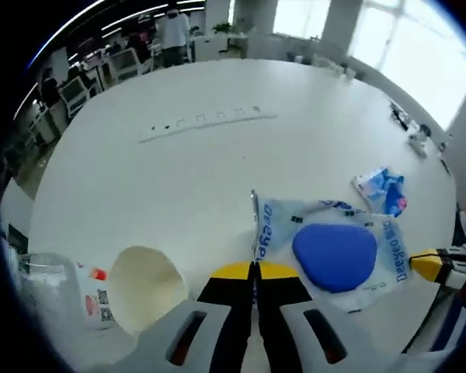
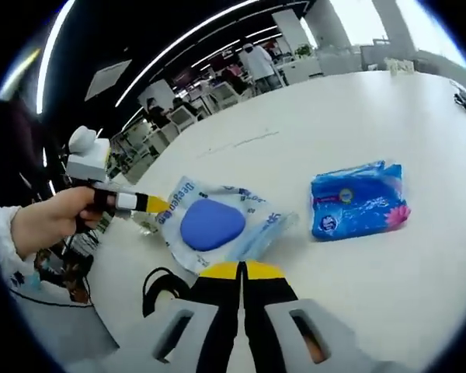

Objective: Arrange the tabletop items into an orderly group along one side of the table until the central work area is clear of visible clutter.

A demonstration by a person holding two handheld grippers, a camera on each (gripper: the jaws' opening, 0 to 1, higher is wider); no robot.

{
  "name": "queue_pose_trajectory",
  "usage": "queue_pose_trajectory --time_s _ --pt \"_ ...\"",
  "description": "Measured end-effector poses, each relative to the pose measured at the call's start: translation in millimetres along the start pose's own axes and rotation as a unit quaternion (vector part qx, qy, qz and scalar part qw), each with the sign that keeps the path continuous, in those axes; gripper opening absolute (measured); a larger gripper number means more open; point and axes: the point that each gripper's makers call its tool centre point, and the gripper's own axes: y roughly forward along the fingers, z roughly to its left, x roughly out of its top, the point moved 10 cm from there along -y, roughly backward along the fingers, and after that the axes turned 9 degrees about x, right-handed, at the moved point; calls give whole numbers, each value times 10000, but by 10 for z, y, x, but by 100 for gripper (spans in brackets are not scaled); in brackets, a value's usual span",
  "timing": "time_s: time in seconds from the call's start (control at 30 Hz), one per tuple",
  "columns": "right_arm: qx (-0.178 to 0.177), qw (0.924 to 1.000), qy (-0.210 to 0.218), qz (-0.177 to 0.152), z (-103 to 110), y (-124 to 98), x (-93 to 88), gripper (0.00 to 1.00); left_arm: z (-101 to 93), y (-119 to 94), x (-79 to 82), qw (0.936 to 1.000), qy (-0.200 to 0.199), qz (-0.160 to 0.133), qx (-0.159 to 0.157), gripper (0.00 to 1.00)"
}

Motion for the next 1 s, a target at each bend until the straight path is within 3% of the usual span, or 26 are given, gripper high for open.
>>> queue_pose_trajectory --time_s 0.23,0.33,0.37,0.43,0.6,0.73,0.77,0.83,1.0 --pt "-55 9974 -707 -95 -104 64 392 0 1 -138 -110 9989 -340 -320 85 0" --pt "-12 9970 -766 -130 -91 88 503 0 0 -173 -132 9985 -396 -337 152 0" --pt "-11 9969 -779 -101 -86 109 509 0 -6 -176 -130 9970 -647 -410 76 0" --pt "-25 9956 -938 43 -86 150 484 0 -8 -157 -153 9952 -917 -323 125 0" --pt "19 9961 -875 143 -40 155 359 0 -20 -118 -138 9953 -912 -320 100 0" --pt "46 9991 -243 342 -145 218 212 0 -33 -96 -127 9961 -816 -305 110 0" --pt "-102 9982 -263 534 -158 200 170 1 -24 -80 -130 9959 -846 -288 107 0" --pt "-138 9974 -427 570 -184 257 118 19 -14 -69 -141 9957 -883 -254 108 0" --pt "-145 9966 -192 788 -246 347 -6 15 -27 -79 -170 9956 -901 -229 107 0"
